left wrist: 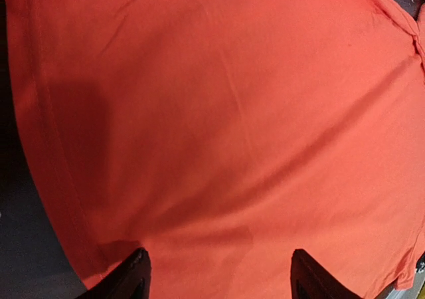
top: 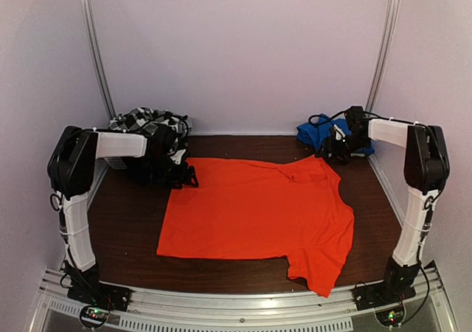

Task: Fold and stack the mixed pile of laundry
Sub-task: Move the flattened T-shirt to the center of the board, then pick up the flattened T-shirt from the center of the board, then fold the flattened T-shirt at the center of the board.

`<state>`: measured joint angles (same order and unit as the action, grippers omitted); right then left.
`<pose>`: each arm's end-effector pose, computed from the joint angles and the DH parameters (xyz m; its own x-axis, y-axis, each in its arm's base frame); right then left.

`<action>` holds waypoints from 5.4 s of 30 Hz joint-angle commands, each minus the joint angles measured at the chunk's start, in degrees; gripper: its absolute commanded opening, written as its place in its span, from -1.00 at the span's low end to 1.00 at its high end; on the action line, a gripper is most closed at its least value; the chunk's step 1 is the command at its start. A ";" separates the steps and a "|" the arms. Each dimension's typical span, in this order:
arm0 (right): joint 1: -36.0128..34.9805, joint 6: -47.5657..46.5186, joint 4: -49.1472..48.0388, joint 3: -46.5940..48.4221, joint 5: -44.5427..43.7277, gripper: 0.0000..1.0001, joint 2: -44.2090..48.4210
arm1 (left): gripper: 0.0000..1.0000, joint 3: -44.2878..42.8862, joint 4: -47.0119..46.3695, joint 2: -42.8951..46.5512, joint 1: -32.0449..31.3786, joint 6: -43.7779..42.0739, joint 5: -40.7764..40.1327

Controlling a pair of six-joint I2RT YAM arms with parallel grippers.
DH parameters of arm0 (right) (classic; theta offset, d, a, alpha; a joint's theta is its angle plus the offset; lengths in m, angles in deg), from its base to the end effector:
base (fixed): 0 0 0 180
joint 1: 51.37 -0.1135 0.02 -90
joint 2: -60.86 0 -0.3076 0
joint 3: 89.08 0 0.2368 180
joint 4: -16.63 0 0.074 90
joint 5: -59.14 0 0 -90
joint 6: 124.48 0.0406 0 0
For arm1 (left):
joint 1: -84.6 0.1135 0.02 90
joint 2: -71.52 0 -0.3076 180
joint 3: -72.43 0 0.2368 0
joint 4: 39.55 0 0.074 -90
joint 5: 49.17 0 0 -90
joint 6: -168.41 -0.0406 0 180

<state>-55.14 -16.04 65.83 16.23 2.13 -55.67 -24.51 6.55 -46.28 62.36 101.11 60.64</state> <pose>0.4406 0.0512 0.2487 -0.9255 0.2049 -0.3185 -0.0323 0.7953 0.6054 0.3916 -0.1750 0.1980 -0.9706 0.0046 -0.2407 0.1131 0.8915 -0.4387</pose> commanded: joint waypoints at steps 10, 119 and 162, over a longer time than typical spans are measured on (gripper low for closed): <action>-0.13 5.89 -4.48 -35.90 3.31 -0.15 25.51 | 0.47 12.00 -5.97 9.45 -2.93 2.61 1.59; -12.40 28.35 10.82 -68.36 -0.03 -1.00 70.56 | -0.49 58.46 -10.85 46.66 -6.50 29.47 6.47; -3.83 23.35 12.94 -43.40 2.16 -1.00 55.90 | -1.00 29.03 3.71 34.76 4.56 19.06 13.13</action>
<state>-60.26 10.64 82.24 -30.63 3.88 3.63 8.45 12.61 -8.36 65.69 122.70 73.19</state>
